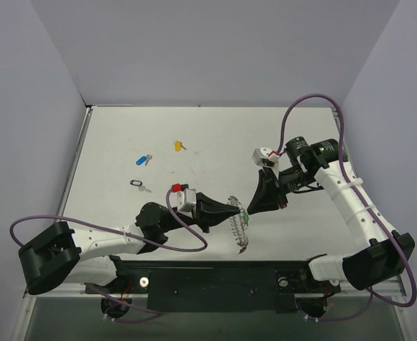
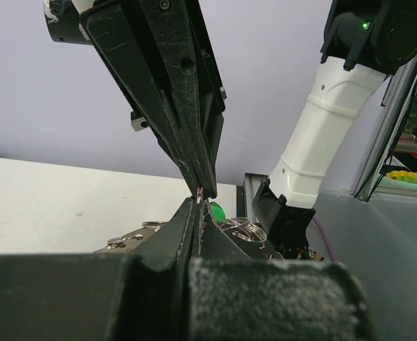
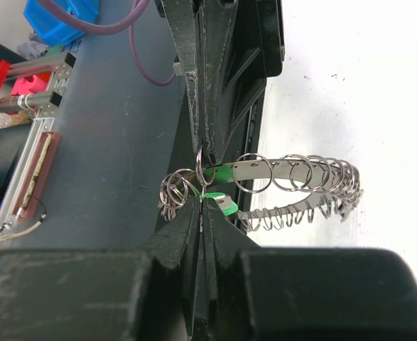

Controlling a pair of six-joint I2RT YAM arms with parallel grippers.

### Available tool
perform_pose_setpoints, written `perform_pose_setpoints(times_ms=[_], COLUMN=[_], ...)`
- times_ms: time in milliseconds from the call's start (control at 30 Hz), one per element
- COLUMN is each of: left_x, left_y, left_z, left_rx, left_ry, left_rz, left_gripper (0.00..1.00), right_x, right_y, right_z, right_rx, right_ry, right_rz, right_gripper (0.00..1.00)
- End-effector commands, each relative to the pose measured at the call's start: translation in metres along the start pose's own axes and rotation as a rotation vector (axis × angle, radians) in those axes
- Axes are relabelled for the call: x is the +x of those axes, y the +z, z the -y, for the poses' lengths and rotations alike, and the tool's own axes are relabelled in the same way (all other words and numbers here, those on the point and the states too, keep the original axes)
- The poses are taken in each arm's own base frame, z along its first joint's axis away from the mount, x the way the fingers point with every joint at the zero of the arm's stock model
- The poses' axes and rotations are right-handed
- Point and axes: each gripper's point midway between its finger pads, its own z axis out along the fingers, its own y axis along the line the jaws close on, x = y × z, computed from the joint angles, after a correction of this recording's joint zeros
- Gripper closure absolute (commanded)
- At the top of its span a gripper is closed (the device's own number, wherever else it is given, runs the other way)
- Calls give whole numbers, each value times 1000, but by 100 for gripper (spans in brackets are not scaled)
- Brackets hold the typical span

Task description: Put the keys on the keyring

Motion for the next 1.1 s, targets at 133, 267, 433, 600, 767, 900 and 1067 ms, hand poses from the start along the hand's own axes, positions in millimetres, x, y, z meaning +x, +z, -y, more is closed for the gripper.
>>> perform_pose_setpoints(times_ms=[133,267,433,600,767,900,1067], left_x=[-51,-55,-62,-62,-57,-51,-46], left_y=[10,12,14,16,14,12,11], left_z=[11,13,17,18,17,15,13], left_rx=[84,104,122,133,129,117,108], left_ry=[52,47,29,15,9,3,-20], left_rz=[113,131,168,174,164,145,133], left_gripper=[100,100,100,100,100,100,100], right_x=[2,3,7,4,1,-3,-3], right_y=[8,10,15,15,11,5,-1], right_z=[-8,0,7,10,9,4,-5], right_rx=[14,30,44,46,62,79,87], right_ry=[43,70,97,112,107,69,-64], right_rz=[-61,-69,-83,-77,-52,-31,-54], right_gripper=[100,100,100,100,89,78,63])
